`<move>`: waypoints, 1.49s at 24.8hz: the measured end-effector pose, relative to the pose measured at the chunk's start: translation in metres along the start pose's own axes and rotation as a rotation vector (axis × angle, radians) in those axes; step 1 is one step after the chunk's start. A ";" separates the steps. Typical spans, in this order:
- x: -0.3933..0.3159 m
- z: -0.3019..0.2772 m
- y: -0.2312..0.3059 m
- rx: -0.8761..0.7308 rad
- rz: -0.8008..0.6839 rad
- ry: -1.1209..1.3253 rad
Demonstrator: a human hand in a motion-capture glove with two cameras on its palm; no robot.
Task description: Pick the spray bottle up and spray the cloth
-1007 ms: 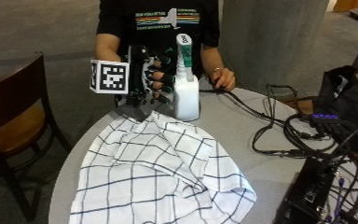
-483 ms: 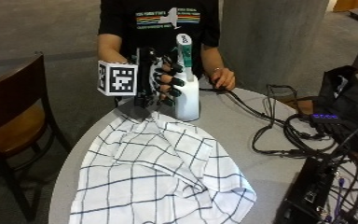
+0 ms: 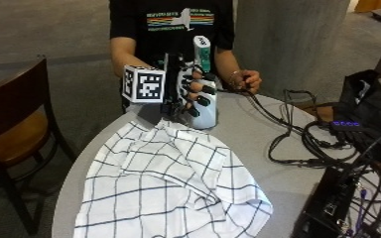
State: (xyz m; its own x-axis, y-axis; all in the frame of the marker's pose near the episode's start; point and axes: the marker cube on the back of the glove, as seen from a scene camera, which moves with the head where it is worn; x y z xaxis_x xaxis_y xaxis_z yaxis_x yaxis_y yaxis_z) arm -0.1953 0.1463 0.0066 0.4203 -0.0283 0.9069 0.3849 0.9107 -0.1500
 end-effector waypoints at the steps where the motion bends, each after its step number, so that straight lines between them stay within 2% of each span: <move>1: -0.001 0.003 -0.001 -0.001 -0.001 0.009; 10: -0.012 0.024 -0.012 0.032 -0.010 0.081; 22: -0.026 0.045 -0.016 0.104 0.071 -0.009; 37: -0.028 0.025 -0.019 0.257 0.041 0.027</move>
State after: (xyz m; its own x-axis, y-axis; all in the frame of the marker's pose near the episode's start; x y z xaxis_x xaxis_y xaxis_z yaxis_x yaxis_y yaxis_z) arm -0.2352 0.1400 -0.0056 0.4543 0.0026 0.8909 0.1475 0.9860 -0.0780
